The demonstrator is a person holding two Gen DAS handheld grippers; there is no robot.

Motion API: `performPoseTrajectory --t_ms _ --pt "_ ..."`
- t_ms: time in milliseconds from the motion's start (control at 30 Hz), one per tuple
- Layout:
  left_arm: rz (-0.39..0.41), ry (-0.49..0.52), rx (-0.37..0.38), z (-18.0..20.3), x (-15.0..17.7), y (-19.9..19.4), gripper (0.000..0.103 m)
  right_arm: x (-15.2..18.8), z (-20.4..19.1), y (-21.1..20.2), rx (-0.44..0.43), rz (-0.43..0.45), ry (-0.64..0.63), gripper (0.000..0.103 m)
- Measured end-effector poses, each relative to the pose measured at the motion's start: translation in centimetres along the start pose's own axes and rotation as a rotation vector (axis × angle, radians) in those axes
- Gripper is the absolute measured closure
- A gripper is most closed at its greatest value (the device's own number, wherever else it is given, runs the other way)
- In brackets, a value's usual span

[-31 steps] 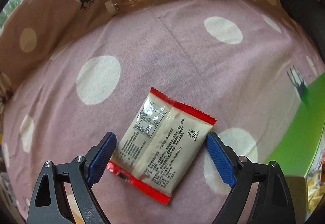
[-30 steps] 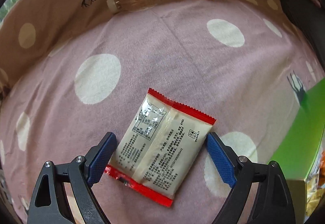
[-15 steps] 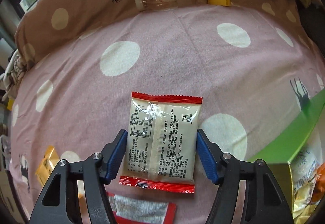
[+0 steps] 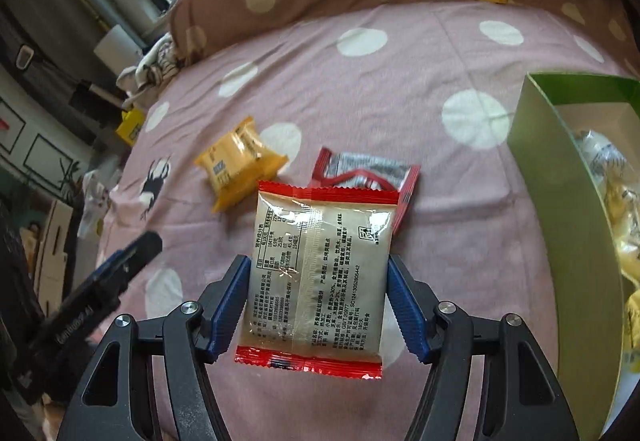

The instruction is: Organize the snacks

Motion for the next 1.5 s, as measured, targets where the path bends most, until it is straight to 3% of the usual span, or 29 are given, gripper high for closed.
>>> performPoseTrajectory --t_ms 200,267,467,567,767,1033,1167,1267,1500 --pt "-0.028 0.020 0.012 1.0 0.8 0.5 0.013 0.9 0.6 1.9 0.030 -0.043 0.028 0.035" --pt "-0.038 0.025 0.032 1.5 1.0 0.5 0.013 0.8 1.2 1.2 0.033 -0.031 0.048 0.029" --pt "-0.084 0.059 0.112 4.1 2.3 0.7 0.014 0.7 3.0 -2.9 -0.085 0.091 0.147 0.023" --pt "-0.132 0.104 0.164 6.1 3.6 1.2 0.014 0.7 3.4 -2.8 -0.131 0.094 0.180 0.023" --pt "-0.211 0.169 0.268 9.5 6.1 1.9 0.023 1.0 2.9 -0.7 -0.233 0.041 0.213 0.024" --pt "-0.322 0.164 0.321 11.2 8.4 4.1 0.044 1.4 3.0 2.0 -0.312 -0.031 0.286 0.037" --pt "-0.305 0.185 0.330 11.9 8.6 3.8 0.046 1.3 2.7 2.1 -0.320 -0.019 0.281 0.038" --pt "-0.302 0.198 0.331 12.3 8.9 3.7 0.055 1.4 2.3 2.3 -0.318 -0.030 0.272 0.045" --pt "-0.228 0.230 0.305 12.5 8.2 2.4 0.057 1.2 1.8 0.8 -0.297 0.014 0.243 0.045"
Point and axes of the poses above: each gripper's, at about its wrist camera, not at the fingertips, and y roughly the way its jaws point, z to its right, x to its underside, the point moved 10 cm from there along y, roughly the way its jaws point, and after that the axes turned 9 degrees about -z, right-handed, at the moved point
